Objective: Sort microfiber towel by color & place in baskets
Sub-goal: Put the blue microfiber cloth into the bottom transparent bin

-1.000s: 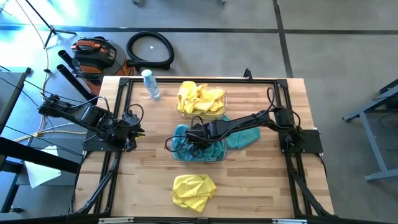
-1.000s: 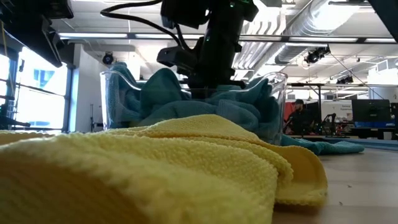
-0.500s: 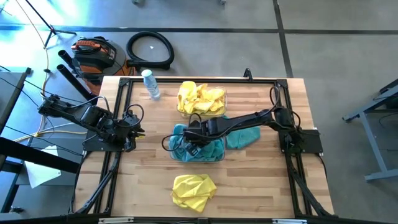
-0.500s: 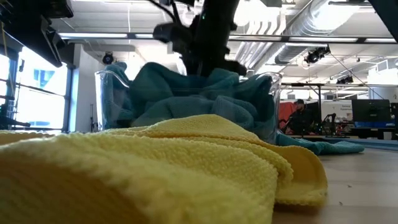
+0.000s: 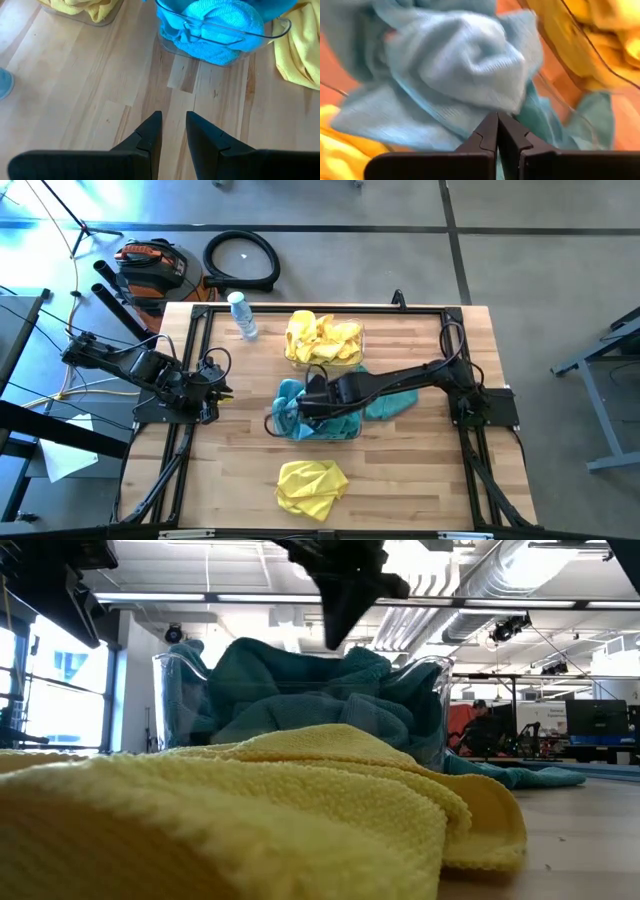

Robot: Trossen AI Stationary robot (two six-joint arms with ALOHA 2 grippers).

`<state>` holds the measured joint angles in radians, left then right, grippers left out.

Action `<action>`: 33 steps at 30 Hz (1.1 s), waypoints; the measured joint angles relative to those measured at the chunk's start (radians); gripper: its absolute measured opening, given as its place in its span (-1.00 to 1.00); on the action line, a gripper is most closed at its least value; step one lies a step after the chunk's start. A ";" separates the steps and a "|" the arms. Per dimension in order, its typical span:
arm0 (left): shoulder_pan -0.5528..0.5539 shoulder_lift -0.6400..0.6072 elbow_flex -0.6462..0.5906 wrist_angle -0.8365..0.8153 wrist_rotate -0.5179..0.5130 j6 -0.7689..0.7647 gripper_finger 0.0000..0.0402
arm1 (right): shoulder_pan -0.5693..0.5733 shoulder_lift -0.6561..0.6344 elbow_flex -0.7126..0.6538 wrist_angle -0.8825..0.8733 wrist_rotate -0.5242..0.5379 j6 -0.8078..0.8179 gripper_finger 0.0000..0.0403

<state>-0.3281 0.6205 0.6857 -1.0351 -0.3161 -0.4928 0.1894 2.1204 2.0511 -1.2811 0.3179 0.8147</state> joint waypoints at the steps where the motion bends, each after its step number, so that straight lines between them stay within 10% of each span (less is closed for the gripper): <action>1: 0.000 0.000 0.000 0.000 0.000 0.000 -0.63 | 0.006 -0.004 -0.009 -0.015 0.005 0.003 -1.00; 21: 0.000 0.001 0.000 0.004 -0.001 -0.001 -0.63 | 0.093 -0.739 -0.908 0.255 0.162 0.419 -1.00; 33: 0.000 0.079 0.019 0.131 -0.014 -0.107 -0.63 | 0.092 -0.965 -1.264 0.262 0.107 0.467 -1.00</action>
<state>-0.3279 0.6990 0.7043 -0.9043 -0.3305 -0.5995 0.2813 1.1550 0.7873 -1.0187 0.4246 1.2819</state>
